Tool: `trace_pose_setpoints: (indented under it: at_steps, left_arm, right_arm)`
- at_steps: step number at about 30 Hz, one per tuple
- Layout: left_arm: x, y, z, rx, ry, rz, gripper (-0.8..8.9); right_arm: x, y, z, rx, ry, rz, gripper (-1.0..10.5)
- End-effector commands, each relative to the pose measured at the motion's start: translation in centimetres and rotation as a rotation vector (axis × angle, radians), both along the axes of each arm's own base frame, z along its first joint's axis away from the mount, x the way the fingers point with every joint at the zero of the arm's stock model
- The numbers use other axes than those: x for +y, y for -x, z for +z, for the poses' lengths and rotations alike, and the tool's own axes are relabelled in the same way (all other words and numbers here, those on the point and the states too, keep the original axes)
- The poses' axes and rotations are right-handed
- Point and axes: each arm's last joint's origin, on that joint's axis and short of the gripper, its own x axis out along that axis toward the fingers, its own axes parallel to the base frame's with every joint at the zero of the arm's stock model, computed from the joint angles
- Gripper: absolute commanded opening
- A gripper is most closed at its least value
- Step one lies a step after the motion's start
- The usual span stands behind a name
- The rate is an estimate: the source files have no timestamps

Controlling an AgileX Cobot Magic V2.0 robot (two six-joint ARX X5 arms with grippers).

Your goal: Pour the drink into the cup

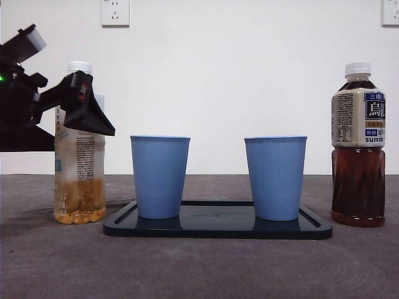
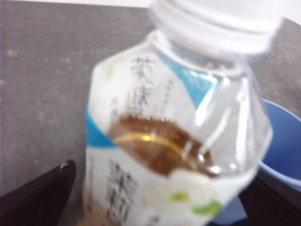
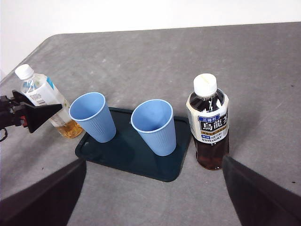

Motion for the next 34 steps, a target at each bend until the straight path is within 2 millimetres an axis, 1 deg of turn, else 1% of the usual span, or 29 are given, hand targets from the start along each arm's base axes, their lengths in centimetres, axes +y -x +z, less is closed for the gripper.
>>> trace_pose_setpoints:
  at_steps: [1,2,4,8,10,15,18,22,25,30,34]
  left_arm:
    - [-0.3,-0.6,-0.4,-0.029,-0.015,-0.013,5.25]
    - [-0.3,-0.7,-0.6,-0.030,-0.016,-0.014,5.19]
    - [-0.4,-0.9,-1.0,-0.027,-0.017,-0.013,4.70]
    - [-0.4,-1.0,-1.3,-0.023,-0.027,-0.017,2.90]
    - [-0.4,-1.1,-1.3,-0.031,-0.034,-0.020,2.37]
    - [-0.4,-1.0,-1.1,-0.038,-0.031,-0.020,2.35]
    - [-0.5,-0.8,-0.6,-0.050,-0.027,-0.027,2.35]
    - [-0.8,0.0,1.1,-0.081,-0.029,-0.046,2.32]
    - [-1.0,0.5,2.9,-0.061,-0.081,-0.064,2.03]
    - [-1.6,1.3,6.6,-0.005,-0.260,-0.065,2.03]
    - [-2.2,1.8,9.2,0.017,-0.410,-0.057,2.04]
  right_arm:
    - [0.0,0.1,0.4,-0.009,-0.015,0.003,4.6]
    - [0.0,0.1,0.4,-0.008,-0.015,0.003,4.6]
    - [0.0,0.1,0.4,-0.008,-0.015,0.003,4.6]
    - [0.0,0.1,0.4,-0.007,-0.017,0.002,4.6]
    - [0.0,0.1,0.4,-0.007,-0.017,0.002,4.6]
    - [0.0,0.1,0.4,-0.008,-0.017,0.002,4.6]
    - [0.0,0.1,0.4,-0.011,-0.012,0.002,4.6]
    - [-0.1,0.1,0.4,-0.016,0.003,-0.026,4.6]
    - [-0.1,0.1,0.4,-0.018,0.007,-0.034,4.6]
    - [-0.1,0.1,0.4,-0.018,0.006,-0.033,4.6]
    - [-0.1,0.1,0.4,-0.018,0.006,-0.033,4.6]
